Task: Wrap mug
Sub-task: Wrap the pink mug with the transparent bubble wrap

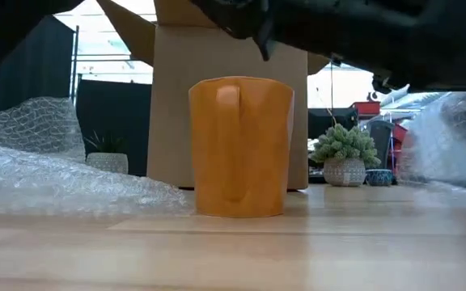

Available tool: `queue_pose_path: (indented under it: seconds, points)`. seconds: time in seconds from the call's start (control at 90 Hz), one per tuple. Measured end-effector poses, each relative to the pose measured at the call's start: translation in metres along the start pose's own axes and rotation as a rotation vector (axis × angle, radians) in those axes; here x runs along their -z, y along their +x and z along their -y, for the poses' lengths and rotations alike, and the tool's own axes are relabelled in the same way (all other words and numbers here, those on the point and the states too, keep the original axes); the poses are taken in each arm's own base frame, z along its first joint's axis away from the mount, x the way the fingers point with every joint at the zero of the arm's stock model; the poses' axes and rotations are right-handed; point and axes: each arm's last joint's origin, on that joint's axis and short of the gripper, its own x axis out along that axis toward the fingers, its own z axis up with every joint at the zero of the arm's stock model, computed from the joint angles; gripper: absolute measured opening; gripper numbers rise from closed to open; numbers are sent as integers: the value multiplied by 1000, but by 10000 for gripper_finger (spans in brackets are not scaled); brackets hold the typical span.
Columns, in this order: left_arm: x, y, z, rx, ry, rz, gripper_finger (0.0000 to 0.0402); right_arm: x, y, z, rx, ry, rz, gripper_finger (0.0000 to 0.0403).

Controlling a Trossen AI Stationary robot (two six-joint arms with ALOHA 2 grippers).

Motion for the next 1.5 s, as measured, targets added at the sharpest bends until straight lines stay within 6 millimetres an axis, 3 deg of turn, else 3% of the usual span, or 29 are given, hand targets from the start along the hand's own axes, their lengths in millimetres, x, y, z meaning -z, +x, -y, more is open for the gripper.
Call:
queue_pose_path:
  seconds: [0.1,0.389,0.756,1.067,1.344,1.5]
  points:
    - [0,0,0,1,0,-1,0,1,-1,-1,10,-9,46,121]
    - [-3,-2,0,6,1,3,0,24,38,5,-1,78,-18,121]
    - [-35,-17,1,-11,8,132,0,29,43,6,16,57,24,98]
    - [-11,3,-9,-50,-11,227,0,28,45,6,15,26,32,94]
    - [19,22,2,-8,-20,194,0,27,45,6,15,7,33,93]
    - [22,23,-2,-12,-10,194,0,27,45,5,10,31,35,93]
